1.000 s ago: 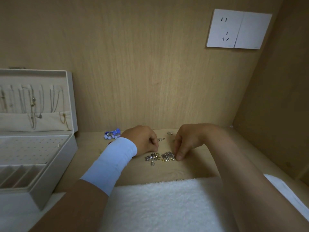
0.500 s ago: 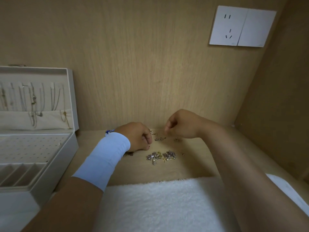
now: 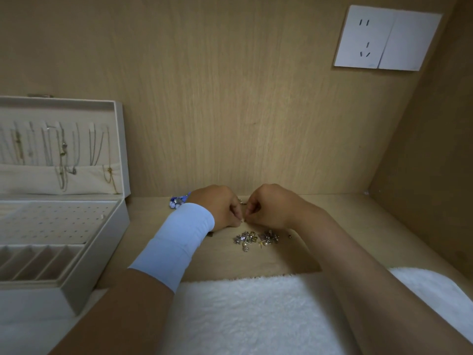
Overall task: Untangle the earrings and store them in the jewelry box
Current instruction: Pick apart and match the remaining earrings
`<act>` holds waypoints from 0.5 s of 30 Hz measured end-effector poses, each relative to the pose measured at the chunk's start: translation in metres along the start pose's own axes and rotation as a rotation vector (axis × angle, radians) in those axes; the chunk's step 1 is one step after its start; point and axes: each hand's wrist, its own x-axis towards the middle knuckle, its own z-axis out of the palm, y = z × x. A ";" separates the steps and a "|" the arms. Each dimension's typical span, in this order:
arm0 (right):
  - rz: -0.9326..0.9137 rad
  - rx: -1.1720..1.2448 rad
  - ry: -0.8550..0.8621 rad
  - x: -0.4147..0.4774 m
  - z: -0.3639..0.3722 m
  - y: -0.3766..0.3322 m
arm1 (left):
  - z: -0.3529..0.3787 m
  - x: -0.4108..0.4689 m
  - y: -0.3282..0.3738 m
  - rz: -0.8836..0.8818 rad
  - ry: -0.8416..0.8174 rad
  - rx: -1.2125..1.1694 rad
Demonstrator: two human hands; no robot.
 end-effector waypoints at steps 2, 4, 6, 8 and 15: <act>-0.001 0.001 0.007 0.000 0.002 -0.002 | 0.002 0.000 0.002 0.006 0.011 0.013; -0.014 0.004 0.003 -0.001 0.001 -0.002 | 0.003 0.001 0.002 0.005 0.020 0.012; -0.024 0.035 0.014 -0.002 -0.004 -0.001 | 0.000 0.000 0.001 -0.002 0.013 -0.010; -0.037 0.076 0.036 -0.005 -0.013 -0.002 | -0.007 -0.003 -0.001 -0.018 0.021 -0.036; -0.082 0.120 -0.263 -0.016 -0.030 -0.019 | -0.020 -0.024 0.002 -0.018 -0.065 -0.102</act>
